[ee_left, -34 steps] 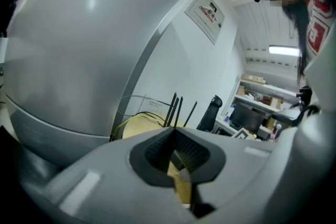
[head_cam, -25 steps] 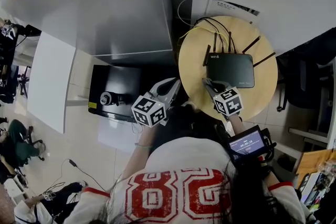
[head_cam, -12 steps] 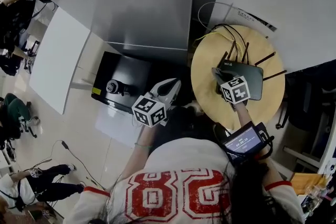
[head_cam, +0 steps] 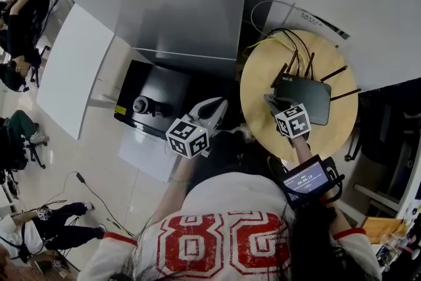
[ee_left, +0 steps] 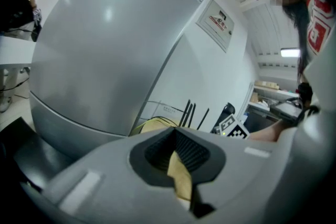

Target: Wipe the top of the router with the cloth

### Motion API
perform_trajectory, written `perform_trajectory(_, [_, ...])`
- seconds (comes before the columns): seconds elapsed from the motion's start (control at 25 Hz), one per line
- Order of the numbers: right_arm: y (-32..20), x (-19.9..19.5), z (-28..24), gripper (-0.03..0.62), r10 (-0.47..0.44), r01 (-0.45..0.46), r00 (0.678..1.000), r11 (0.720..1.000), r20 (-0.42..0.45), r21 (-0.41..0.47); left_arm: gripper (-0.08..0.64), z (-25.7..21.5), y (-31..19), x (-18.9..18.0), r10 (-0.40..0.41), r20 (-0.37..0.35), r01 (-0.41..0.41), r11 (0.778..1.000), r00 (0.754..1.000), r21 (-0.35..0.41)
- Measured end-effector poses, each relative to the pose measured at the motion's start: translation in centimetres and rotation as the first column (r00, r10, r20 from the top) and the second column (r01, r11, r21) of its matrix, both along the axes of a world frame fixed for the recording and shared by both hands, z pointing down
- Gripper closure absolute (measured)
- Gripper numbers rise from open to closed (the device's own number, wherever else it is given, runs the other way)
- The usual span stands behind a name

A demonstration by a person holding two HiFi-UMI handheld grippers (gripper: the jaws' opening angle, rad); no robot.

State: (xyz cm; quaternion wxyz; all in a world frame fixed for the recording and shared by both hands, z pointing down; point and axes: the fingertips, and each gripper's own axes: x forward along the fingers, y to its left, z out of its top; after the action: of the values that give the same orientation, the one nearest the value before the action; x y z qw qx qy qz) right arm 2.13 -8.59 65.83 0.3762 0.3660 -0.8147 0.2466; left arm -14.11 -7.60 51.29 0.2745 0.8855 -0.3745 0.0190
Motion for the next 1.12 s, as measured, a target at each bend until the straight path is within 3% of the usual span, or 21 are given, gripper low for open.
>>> perform_trajectory(0.52, [4.8,-0.4,0.2,0.549,0.097,-0.095,0.991,0.995,0.089,-0.031,0.56,0.3,0.0,4.5,0.147,-0.003,-0.147,0.989,0.989,-0.005])
perform_trajectory(0.72, [5.8,-0.3,-0.9,0.549,0.198,-0.197,0.97,0.98,0.144,-0.018,0.56,0.4,0.0,5.8,0.209,0.003,-0.209,0.978,0.978,-0.01])
perform_trajectory(0.88, [6.9,0.9,-1.9,0.549,0.339,-0.344,0.918,0.939,0.208,-0.014,0.56,0.7,0.8,7.7,0.301,0.004,-0.301,0.954,0.954,-0.012])
perform_trajectory(1.12, [10.8,4.0,-2.4,0.549,0.528,-0.541,0.815,0.841,0.239,-0.01,0.56,1.5,3.3,11.7,0.465,0.009,-0.464,0.885,0.885,-0.026])
